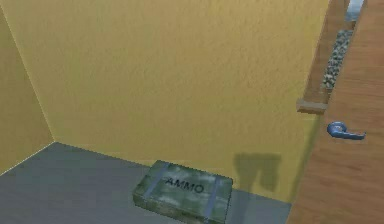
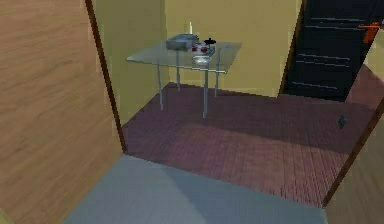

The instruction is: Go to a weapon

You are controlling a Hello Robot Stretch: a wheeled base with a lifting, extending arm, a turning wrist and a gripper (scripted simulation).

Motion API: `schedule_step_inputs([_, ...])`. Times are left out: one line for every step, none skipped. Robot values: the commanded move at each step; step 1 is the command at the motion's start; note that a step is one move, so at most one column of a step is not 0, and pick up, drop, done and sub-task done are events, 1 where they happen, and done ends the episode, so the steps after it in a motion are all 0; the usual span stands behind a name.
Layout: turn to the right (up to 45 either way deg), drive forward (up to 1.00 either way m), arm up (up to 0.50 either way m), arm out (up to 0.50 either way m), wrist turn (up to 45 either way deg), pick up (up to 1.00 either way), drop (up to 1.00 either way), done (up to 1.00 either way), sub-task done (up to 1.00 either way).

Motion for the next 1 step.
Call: schedule_step_inputs([0.0, 0.0, 0.0, 0.0, 0.0, 0.0, 0.0, 1.0, 0.0])
